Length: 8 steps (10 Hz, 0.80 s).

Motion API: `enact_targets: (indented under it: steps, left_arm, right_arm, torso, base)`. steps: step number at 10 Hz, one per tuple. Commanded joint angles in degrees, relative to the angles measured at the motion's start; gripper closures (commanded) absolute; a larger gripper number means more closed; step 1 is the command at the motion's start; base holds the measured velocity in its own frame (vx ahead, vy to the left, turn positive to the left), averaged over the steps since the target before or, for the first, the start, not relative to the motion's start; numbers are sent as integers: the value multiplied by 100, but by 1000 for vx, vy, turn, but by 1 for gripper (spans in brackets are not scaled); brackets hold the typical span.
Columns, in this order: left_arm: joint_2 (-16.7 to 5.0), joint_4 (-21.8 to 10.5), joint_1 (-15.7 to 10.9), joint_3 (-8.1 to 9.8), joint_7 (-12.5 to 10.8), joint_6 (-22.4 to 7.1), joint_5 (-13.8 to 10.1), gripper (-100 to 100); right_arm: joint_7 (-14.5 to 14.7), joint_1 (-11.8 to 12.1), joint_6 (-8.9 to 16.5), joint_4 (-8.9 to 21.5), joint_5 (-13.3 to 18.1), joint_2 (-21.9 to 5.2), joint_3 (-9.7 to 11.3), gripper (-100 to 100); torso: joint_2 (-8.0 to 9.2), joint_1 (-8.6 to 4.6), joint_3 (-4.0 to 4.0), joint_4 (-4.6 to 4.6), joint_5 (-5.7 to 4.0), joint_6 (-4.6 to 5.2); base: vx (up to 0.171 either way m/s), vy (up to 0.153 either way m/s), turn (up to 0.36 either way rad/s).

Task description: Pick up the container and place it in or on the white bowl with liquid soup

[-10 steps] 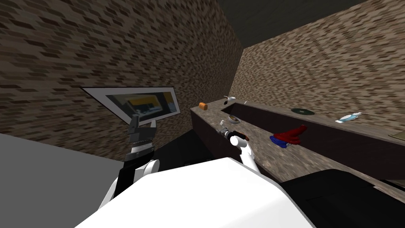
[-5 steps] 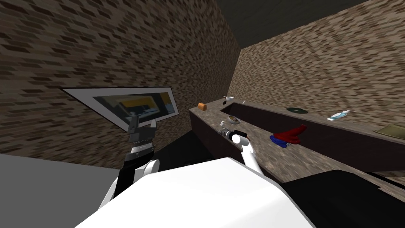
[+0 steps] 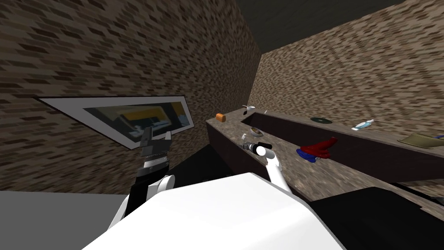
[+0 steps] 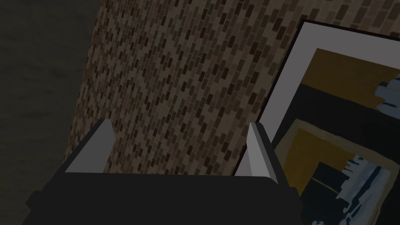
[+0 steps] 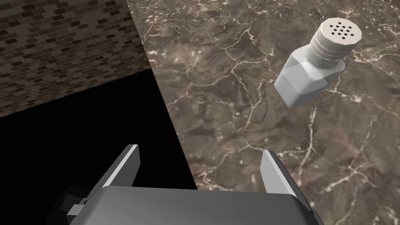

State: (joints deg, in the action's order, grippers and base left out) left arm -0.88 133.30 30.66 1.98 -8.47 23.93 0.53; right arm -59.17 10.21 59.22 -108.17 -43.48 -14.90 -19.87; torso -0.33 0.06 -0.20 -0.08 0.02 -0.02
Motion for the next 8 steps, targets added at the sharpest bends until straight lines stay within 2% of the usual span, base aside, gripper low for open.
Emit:
enact_targets:
  steps: [1, 2, 4, 5, 8]
  left_arm:
    - [0, 0, 0, 0, 0, 0, 0, 0]
    - [0, 0, 0, 0, 0, 0, 0, 0]
    - [0, 0, 0, 0, 0, 0, 0, 0]
    - [0, 0, 1, 0, 0, 0, 0, 0]
    - [0, 0, 1, 0, 0, 0, 0, 0]
  right_arm:
    - [-254, -108, 286, 85, -94, -67, -159, -100]
    - [-254, -108, 327, 85, -94, -67, -159, -100]
    - [-627, -259, 705, 199, -224, -174, -417, -100]
    - [-641, -259, 771, 199, -224, -174, -417, -100]
    - [-1122, -457, 1291, 331, -366, -337, -762, -100]
  torso:
    - [0, 0, 0, 0, 0, 0]
    - [-2, -5, -1, 0, -1, 2]
    - [-4, -4, -2, 0, -1, 2]
    - [-14, -2, -8, -3, 0, 2]
    - [-12, -5, -6, -2, -1, 1]
  base:
    - [88, 11, -88]
    - [72, 13, -38]
    - [117, 23, -117]
    - [104, 28, -41]
    - [122, 22, -104]
